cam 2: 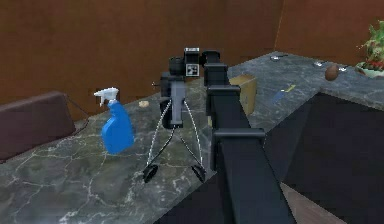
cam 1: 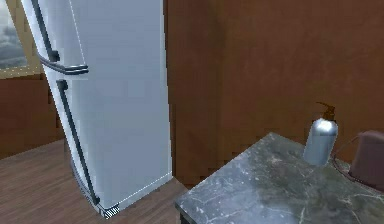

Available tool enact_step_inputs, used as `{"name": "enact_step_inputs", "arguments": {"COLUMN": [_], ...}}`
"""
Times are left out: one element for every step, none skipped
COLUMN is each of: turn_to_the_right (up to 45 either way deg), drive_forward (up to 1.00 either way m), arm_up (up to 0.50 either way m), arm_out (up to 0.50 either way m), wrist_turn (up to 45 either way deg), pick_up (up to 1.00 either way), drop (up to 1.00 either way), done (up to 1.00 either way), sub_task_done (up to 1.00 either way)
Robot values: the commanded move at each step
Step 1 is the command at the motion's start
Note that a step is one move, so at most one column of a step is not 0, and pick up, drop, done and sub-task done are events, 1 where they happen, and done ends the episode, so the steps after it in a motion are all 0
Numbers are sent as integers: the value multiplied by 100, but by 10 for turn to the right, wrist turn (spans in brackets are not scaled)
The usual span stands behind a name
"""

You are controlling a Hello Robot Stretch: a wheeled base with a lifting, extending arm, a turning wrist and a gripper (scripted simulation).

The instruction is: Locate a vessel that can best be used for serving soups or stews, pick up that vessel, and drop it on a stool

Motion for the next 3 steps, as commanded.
{"name": "enact_step_inputs", "arguments": {"turn_to_the_right": [0, 0, 0], "drive_forward": [0, 0, 0], "arm_up": [0, 0, 0], "arm_out": [0, 0, 0], "wrist_turn": [450, 450, 450], "pick_up": [0, 0, 0], "drop": [0, 0, 0], "done": [0, 0, 0], "sub_task_done": [0, 0, 0]}}
